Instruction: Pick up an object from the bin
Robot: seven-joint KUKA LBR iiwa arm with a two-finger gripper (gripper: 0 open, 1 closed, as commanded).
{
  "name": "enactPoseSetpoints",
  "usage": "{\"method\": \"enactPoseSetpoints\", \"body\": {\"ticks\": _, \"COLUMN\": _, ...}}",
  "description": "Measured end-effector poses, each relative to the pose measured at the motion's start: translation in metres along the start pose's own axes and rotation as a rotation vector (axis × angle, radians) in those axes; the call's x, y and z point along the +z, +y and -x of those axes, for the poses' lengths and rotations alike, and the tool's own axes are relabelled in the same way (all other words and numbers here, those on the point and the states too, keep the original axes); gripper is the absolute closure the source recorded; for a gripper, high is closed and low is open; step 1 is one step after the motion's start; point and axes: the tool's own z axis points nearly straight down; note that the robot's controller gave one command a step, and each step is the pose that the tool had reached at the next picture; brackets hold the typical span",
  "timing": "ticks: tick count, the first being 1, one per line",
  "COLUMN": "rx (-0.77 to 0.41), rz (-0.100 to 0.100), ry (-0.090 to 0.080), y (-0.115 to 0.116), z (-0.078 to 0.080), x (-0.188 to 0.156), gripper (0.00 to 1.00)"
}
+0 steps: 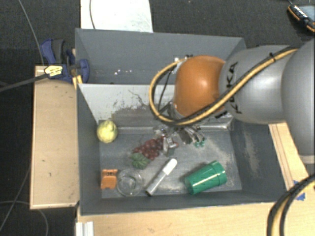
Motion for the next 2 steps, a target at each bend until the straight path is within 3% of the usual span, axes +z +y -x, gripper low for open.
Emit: {"method": "enactPoseSetpoints", "body": {"ticks": 2, "rx": 0.002, "rz": -0.001, "ry": -0.007, "y": 0.000, "z": 0.002, "x": -0.061, "gripper": 1.00}}
